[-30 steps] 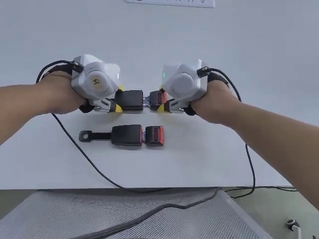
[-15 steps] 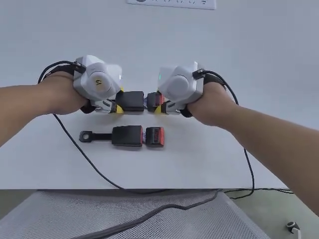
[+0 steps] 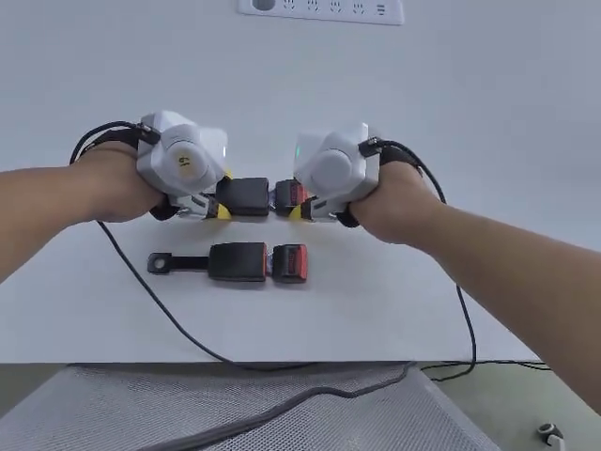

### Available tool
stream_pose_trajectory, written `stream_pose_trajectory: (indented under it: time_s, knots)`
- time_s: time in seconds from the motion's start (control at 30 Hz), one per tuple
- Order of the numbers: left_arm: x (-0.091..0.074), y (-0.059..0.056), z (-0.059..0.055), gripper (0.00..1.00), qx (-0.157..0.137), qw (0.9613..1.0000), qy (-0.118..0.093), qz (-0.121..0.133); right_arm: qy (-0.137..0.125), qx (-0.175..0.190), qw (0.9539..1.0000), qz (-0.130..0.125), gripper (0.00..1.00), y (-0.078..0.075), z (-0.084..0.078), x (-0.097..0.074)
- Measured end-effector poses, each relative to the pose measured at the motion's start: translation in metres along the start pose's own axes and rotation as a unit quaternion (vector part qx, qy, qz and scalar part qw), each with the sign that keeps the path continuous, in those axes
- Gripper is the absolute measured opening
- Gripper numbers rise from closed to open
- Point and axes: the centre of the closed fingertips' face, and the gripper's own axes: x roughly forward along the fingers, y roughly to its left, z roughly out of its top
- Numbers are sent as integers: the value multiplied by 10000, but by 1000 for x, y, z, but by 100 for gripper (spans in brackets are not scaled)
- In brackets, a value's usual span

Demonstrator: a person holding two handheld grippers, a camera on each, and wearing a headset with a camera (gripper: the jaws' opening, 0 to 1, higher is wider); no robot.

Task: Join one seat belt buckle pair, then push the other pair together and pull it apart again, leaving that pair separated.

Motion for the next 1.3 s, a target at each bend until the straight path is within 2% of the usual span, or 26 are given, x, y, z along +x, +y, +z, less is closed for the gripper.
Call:
stream_pose_trajectory:
  time_s: [0.2, 0.47, 0.53, 0.7, 0.9, 1.3]
  knots:
    - [0, -1, 1, 30, 19, 10000, 56, -5, 14, -23, 10000, 13, 27, -2, -3, 1]
    - [0, 0, 1, 30, -76, 10000, 36, 11, 142, -74, 9999, -39, 28, -4, -16, -5]
    - [0, -1, 1, 30, -67, 10000, 29, -5, 38, 8, 10000, 3, 28, -4, -17, -6]
    - [0, -2, 3, 30, -22, 10000, 49, -36, 15, 9, 10000, -25, 29, -3, -18, -7]
    - [1, -1, 3, 30, -33, 10000, 42, -22, 30, 98, 9999, -52, 30, -4, -33, -16]
    - [2, 0, 4, 31, -42, 10000, 81, -1, 80, 382, 9992, -116, 31, -3, -72, -40]
